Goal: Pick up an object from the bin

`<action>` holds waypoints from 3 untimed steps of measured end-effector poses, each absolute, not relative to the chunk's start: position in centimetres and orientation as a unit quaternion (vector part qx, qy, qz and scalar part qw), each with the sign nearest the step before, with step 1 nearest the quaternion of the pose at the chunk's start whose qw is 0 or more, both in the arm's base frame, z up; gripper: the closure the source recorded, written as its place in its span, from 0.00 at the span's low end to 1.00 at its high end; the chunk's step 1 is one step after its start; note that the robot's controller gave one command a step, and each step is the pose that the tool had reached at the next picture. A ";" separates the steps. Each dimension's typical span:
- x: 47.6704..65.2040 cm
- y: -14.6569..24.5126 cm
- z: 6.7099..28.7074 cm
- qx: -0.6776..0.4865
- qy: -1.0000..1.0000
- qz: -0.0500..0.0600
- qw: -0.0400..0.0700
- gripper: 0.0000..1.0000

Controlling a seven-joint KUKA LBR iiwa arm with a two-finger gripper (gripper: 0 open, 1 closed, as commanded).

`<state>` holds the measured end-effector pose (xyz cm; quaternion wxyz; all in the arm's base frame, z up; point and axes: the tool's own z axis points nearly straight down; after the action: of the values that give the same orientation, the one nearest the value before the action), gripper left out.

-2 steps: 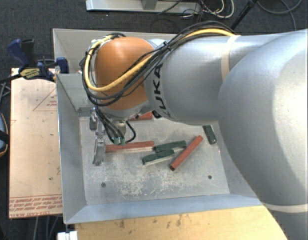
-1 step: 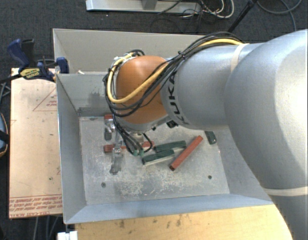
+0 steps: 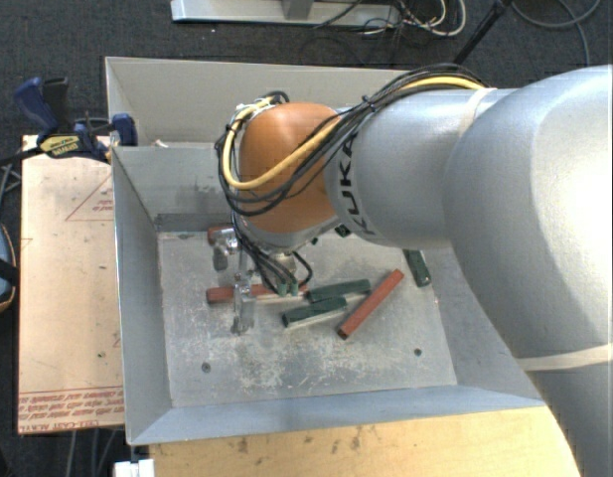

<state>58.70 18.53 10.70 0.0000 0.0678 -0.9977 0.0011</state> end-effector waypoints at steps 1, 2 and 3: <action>57.6 14.5 7.0 0.115 -0.993 -0.001 0.000 1.00; 57.6 14.5 7.0 0.115 -0.993 -0.001 0.000 1.00; 58.8 11.1 9.4 0.148 -0.989 -0.001 0.000 1.00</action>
Offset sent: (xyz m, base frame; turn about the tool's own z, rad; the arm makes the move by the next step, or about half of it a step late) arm 0.0000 0.0000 0.0000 0.0000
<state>58.83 11.07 9.42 0.0002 0.1477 -0.9890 -0.0013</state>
